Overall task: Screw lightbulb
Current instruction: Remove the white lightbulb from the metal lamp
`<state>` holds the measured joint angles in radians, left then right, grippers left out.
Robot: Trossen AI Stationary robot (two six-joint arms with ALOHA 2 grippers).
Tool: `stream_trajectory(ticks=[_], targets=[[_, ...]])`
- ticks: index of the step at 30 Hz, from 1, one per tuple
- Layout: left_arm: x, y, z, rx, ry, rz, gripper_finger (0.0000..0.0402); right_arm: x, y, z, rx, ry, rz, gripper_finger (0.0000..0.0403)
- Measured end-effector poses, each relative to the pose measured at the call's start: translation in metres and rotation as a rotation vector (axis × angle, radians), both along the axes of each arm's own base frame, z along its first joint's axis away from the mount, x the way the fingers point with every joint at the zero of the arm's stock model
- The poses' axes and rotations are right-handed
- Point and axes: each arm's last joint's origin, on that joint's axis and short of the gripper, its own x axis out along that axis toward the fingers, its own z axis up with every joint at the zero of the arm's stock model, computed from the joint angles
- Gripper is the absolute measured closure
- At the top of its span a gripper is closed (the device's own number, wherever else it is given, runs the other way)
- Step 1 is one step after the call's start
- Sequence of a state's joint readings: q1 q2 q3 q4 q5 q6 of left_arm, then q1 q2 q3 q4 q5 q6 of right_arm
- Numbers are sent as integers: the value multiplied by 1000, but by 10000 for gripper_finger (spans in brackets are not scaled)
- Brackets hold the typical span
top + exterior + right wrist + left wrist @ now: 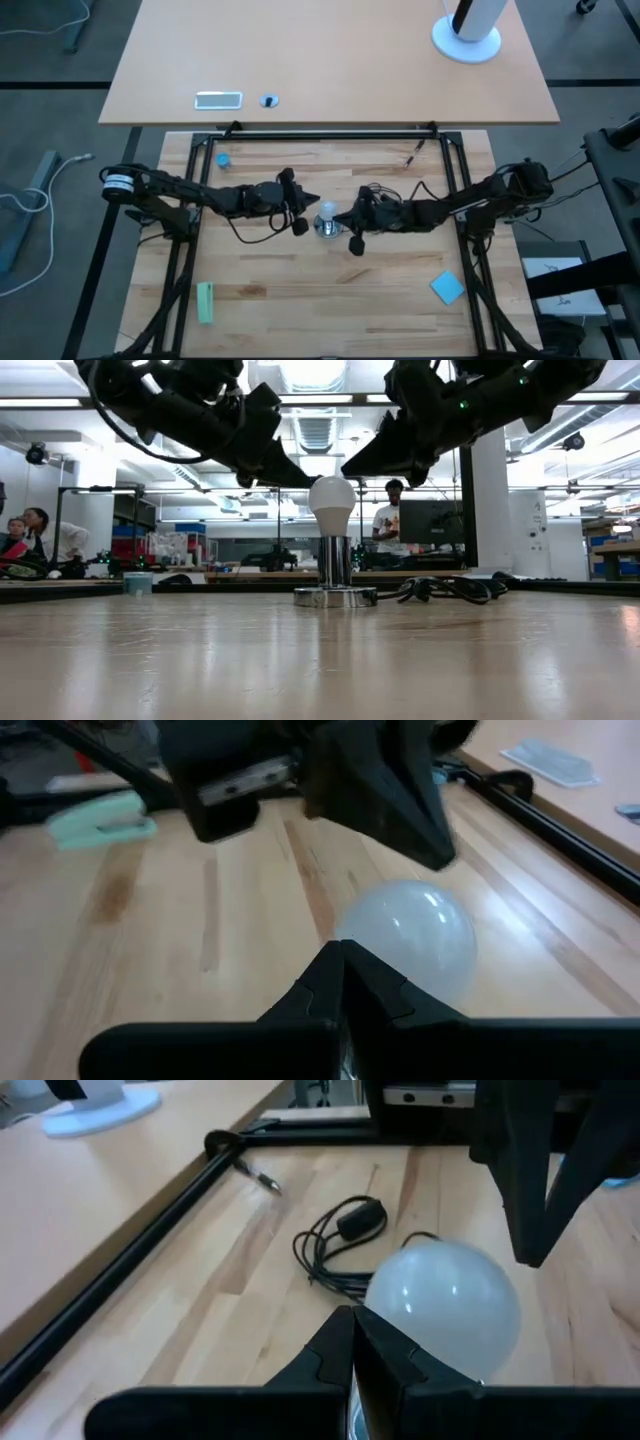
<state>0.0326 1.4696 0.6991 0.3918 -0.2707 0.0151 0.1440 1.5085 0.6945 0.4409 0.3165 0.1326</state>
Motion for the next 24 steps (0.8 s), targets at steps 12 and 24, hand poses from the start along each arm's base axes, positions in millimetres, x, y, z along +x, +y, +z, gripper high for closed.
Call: stream_trajectory(ticks=[12, 24], targets=[[3, -1, -5, -14, 8, -38, 401, 0, -4, 0, -20, 3, -36, 403], [3, -2, -5, -27, 7, -71, 401, 0, -5, -1, -66, 21, -15, 403]])
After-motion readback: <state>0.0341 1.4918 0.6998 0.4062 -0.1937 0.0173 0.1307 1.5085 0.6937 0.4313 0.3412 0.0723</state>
